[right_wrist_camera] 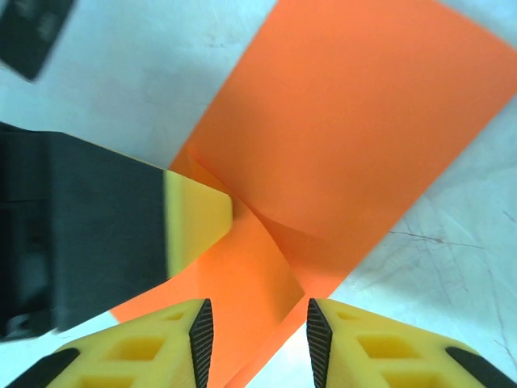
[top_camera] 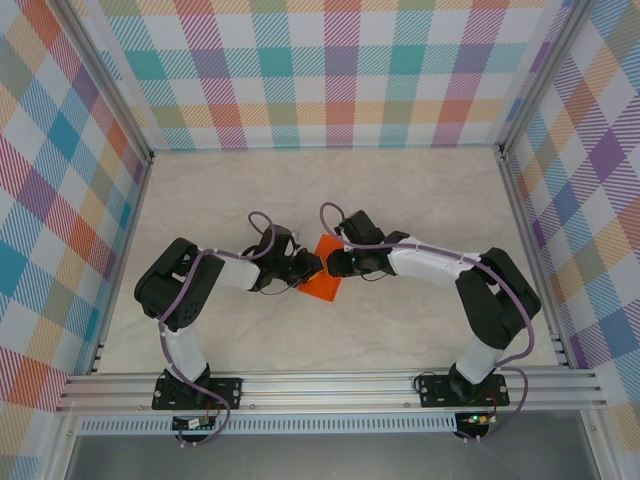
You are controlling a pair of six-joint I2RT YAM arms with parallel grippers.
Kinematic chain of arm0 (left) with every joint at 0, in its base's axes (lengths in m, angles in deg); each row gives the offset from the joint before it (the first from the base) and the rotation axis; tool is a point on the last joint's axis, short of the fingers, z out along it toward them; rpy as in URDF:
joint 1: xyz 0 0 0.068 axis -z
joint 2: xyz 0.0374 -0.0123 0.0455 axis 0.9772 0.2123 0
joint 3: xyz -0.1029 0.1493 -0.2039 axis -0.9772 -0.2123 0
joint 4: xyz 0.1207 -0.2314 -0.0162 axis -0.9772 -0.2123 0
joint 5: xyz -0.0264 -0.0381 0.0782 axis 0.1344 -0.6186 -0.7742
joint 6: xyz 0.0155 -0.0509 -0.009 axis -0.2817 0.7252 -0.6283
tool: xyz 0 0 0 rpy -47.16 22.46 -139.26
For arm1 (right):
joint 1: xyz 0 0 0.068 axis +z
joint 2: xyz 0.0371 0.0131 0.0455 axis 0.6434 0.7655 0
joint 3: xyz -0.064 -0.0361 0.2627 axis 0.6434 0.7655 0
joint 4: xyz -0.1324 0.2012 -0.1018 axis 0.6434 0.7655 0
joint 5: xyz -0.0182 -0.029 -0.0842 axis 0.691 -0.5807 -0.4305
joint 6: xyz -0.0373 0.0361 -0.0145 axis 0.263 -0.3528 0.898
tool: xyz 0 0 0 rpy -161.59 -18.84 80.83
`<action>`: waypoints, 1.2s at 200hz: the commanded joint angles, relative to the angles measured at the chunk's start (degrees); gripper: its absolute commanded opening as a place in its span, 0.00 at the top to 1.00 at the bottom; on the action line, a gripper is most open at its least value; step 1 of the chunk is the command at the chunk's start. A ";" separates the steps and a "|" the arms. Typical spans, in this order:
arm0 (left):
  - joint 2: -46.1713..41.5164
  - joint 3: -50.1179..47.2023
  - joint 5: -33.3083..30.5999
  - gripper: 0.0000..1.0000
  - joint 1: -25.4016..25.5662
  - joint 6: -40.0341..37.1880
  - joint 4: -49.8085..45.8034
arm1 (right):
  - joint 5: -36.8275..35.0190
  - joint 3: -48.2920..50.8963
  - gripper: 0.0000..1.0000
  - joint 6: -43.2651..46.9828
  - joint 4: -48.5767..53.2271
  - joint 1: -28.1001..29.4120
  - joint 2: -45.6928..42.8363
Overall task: Fold a paper plane with a square sheet of paper (pick it up from the middle)
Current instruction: Fold the triangle a second time at the center of the table.
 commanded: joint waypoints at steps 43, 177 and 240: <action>2.70 -0.70 -2.64 0.84 1.10 -1.95 -3.03 | 16.75 2.27 0.86 -6.10 -3.22 -0.24 1.27; 3.44 0.46 -2.16 0.84 1.10 -2.18 -3.53 | 19.21 -0.83 0.87 -8.30 -1.76 -0.15 11.18; 3.80 0.32 -2.65 0.85 1.07 -2.74 -4.32 | 17.30 -0.52 0.84 -5.96 1.62 -0.24 11.88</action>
